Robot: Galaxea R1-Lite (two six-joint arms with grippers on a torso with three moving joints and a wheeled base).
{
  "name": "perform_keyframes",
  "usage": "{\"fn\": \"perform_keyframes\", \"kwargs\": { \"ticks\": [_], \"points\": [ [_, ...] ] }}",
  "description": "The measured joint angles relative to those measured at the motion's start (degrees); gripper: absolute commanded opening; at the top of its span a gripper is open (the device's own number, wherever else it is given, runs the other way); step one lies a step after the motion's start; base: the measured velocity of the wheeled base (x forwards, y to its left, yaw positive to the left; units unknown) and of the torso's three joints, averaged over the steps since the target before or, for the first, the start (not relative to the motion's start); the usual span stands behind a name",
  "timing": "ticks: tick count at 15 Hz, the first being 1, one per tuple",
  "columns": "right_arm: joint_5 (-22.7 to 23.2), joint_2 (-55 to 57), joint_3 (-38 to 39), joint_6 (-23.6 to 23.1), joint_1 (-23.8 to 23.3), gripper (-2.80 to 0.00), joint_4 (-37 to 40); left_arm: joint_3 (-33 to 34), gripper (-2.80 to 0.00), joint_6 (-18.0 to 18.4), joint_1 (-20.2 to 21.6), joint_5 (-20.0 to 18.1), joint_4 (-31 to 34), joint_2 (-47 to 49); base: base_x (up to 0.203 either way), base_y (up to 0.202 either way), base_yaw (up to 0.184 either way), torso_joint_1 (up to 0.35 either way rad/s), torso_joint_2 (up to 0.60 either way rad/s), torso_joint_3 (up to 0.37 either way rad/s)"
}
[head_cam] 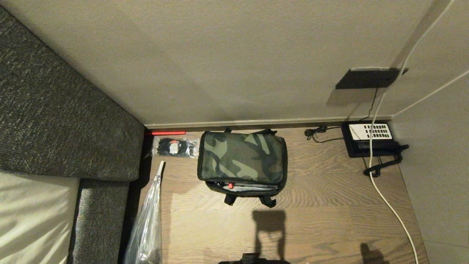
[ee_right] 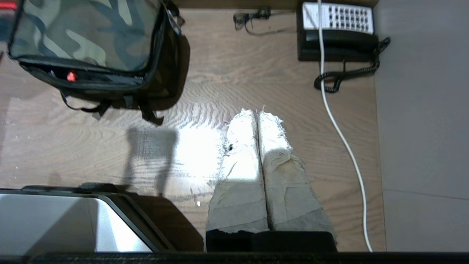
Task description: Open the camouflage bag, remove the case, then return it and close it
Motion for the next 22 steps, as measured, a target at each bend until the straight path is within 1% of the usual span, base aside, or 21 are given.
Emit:
{"fn": "perform_keyframes", "kwargs": {
  "ticks": [8, 22],
  "points": [
    [0.0, 0.0, 0.0, 0.2, 0.0, -2.8, 0.1, 0.0, -2.8, 0.5, 0.0, -0.1, 0.1, 0.0, 0.0, 0.0, 0.0, 0.003, 0.0, 0.204],
    [0.0, 0.0, 0.0, 0.2, 0.0, -2.8, 0.1, 0.0, -2.8, -0.2, 0.0, 0.1, 0.1, 0.0, 0.0, 0.0, 0.0, 0.003, 0.0, 0.203]
  ]
}}
